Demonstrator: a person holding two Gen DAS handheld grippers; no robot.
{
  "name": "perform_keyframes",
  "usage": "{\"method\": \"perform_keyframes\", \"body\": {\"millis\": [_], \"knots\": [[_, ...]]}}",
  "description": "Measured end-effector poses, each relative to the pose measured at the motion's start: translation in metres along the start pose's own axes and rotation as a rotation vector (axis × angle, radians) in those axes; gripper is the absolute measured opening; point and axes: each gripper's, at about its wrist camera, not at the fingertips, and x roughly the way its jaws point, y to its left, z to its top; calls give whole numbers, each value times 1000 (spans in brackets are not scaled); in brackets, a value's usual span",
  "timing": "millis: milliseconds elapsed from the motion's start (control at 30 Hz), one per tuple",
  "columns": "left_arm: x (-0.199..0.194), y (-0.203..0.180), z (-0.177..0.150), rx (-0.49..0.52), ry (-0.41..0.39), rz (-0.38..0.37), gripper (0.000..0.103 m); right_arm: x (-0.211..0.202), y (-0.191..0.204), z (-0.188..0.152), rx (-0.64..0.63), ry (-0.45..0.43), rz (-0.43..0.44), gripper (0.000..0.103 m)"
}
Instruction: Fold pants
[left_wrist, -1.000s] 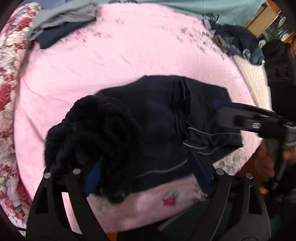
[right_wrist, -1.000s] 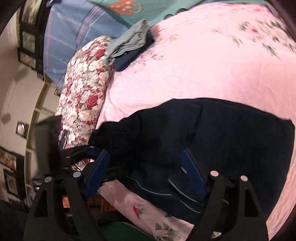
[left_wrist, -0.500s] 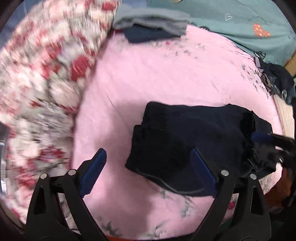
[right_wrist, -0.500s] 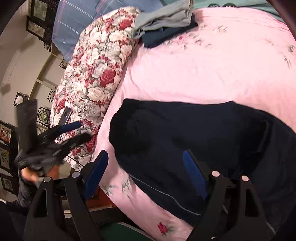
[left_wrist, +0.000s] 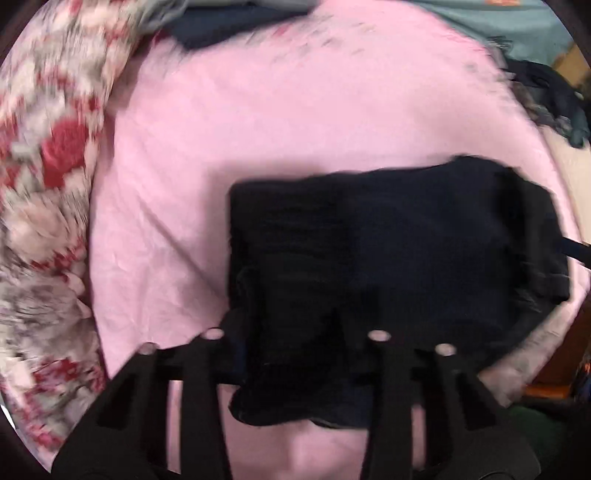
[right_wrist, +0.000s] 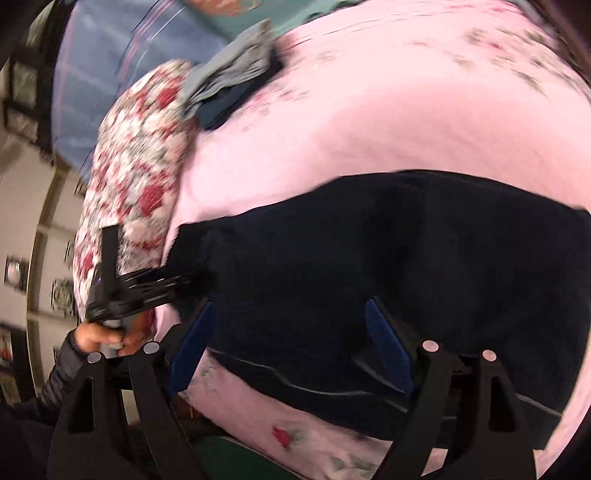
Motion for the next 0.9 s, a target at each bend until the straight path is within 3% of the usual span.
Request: {"method": "perform_keyframes", "body": {"millis": [133,267,333,400,467,567,600,667,700,733,833,900], "knots": [[-71,-80,10,140,-86,-78,28,-28,-42,-2,65,-50,-9,83],[-103,-177,28,288,-141,-195,27,-60,-77,-3,98,-106,-2,83],[-94,-233,43,353,-123,-248,27,-77,-94,-6,114,-139,-9,83],[-76,-278,45,415,-103,-249,27,-99,-115,-10,133,-173,-10,83],[-34,-321,52,445,-57,-225,28,-117,-134,-16,157,-201,-8,83],[39,-351,60,416,39,-154,31,-141,-165,-30,203,-232,-31,83],[63,-356,61,399,61,-140,36,-148,-178,-36,227,-239,-41,83],[85,-372,57,434,52,-96,58,-155,-200,-44,272,-238,-50,83],[85,-380,54,455,57,-100,83,-157,-208,-48,291,-230,-57,83],[81,-389,51,466,73,-124,92,-159,-216,-51,296,-222,-61,83],[64,-395,58,439,123,-166,92,-157,-218,-52,285,-198,-67,83],[30,-384,60,394,123,-261,92,-155,-212,-47,265,-198,-52,83]]}}
